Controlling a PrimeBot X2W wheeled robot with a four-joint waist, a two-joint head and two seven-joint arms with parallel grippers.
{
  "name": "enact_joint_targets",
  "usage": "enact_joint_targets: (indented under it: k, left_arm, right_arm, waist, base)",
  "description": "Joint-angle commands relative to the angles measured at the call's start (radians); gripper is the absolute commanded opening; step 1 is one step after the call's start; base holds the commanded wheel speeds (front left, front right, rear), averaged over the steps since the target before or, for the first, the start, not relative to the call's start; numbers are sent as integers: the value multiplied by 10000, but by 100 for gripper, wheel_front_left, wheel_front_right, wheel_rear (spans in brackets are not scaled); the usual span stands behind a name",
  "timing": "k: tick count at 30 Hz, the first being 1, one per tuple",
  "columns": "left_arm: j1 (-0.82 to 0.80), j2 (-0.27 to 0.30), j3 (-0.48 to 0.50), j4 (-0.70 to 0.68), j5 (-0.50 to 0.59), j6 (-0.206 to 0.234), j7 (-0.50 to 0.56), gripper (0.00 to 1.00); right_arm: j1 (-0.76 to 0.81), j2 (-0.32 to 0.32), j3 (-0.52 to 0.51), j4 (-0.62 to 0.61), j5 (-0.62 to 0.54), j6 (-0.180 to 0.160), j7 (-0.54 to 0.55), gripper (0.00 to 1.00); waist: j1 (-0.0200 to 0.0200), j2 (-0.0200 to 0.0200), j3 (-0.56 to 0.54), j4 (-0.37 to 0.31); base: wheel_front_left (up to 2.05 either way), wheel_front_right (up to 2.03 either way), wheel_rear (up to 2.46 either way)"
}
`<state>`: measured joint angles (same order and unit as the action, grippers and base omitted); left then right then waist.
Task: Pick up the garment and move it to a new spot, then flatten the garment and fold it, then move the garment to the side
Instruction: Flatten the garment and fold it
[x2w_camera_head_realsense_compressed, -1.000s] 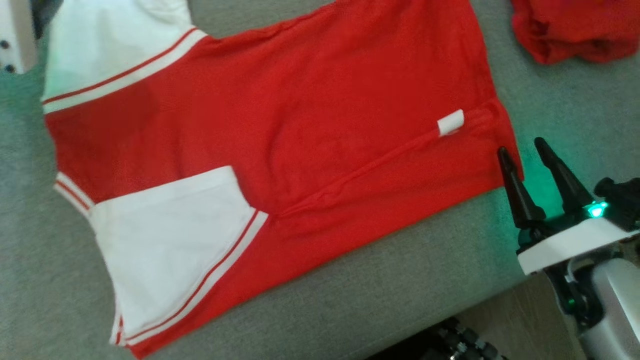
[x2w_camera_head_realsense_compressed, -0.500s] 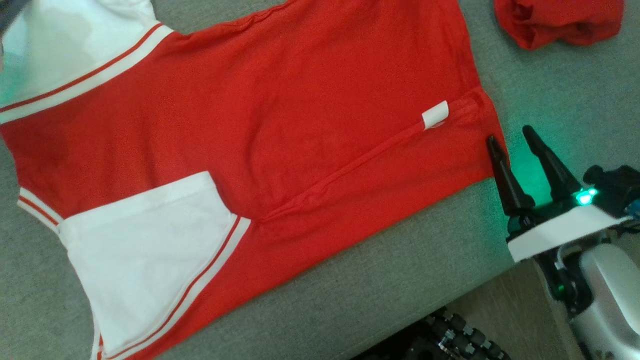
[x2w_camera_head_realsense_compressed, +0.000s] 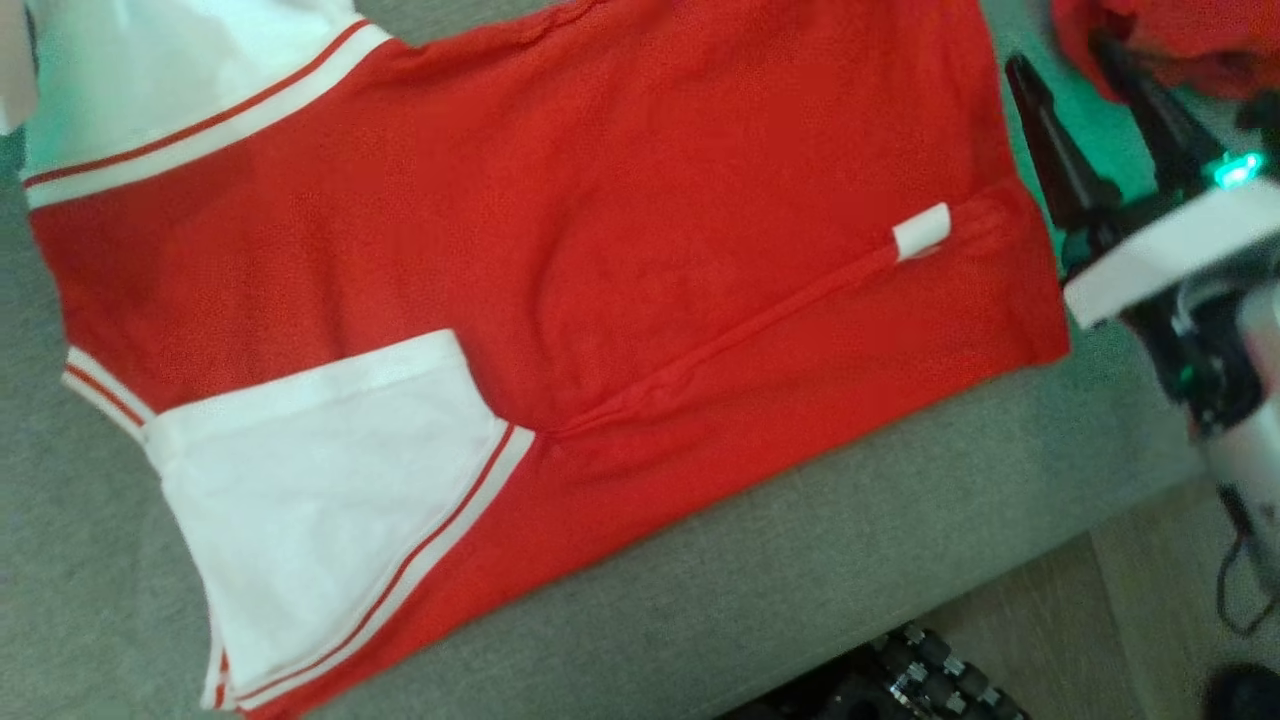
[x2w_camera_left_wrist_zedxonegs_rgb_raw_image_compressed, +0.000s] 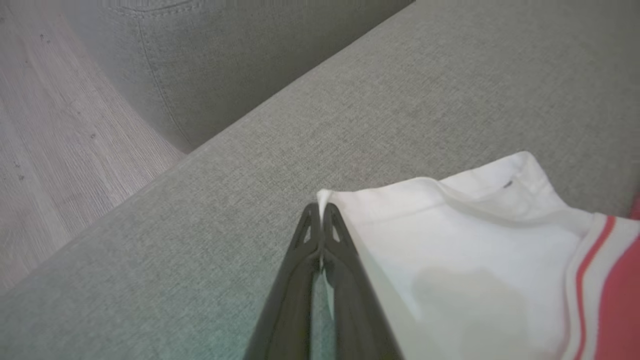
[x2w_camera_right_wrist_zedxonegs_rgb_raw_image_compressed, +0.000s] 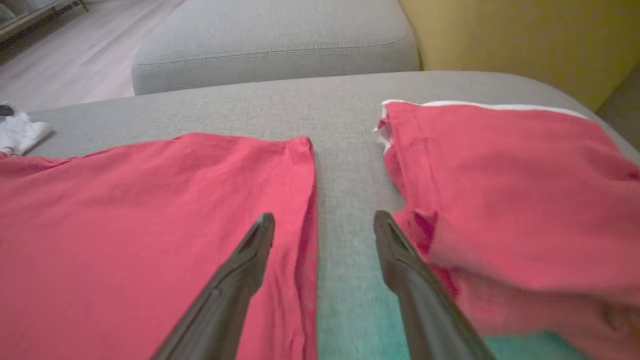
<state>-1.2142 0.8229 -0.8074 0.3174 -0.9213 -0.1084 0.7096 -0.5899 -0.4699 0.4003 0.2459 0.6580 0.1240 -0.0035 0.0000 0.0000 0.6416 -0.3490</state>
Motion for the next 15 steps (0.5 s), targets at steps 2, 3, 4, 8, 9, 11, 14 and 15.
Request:
enact_joint_targets:
  k: [2, 3, 4, 8, 9, 11, 14, 15]
  left_arm:
    - [-598, 351, 446, -358, 92, -88, -136, 0]
    - [-604, 356, 414, -416, 92, -104, -165, 0]
    - [-610, 372, 386, -476, 85, -118, -177, 0]
    - [-641, 475, 277, -696, 68, -158, -197, 0]
    - [-654, 503, 249, -747, 73, -165, -192, 0]
    - [-683, 556, 191, -842, 95, -175, -191, 0]
    - [-723, 593, 129, -955, 93, -186, -190, 0]
    - [-744, 599, 104, -992, 104, -189, -192, 0]
  right_arm:
    - [-319, -356, 299, 51, 251, 67, 256, 100]
    - [-580, -358, 446, 201, 406, 67, 407, 100]
    - [-835, -359, 607, 343, 546, 67, 560, 100]
    - [-1786, -353, 1135, 999, 940, 67, 995, 100]
    - [-2014, -340, 1266, 1161, 1029, 67, 1085, 100]
    - [-2458, -284, 1493, 1508, 1199, 67, 1244, 100]
    - [-3056, -166, 1819, 2002, 1512, 67, 1496, 100]
    - [-3242, -137, 1912, 2171, 1576, 67, 1552, 100]
  waist:
    - [0, 0, 60, 198]
    - [0, 0, 67, 263]
    - [0, 0, 77, 318]
    - [0, 0, 117, 486]
    - [0, 0, 130, 517]
    - [0, 0, 155, 562]
    - [0, 0, 190, 623]
    - [0, 0, 204, 640]
  base:
    - [0, 0, 0]
    - [0, 0, 0]
    - [0, 0, 0]
    - [0, 0, 0]
    - [0, 0, 0]
    - [0, 0, 0]
    - [0, 0, 0]
    - [0, 0, 0]
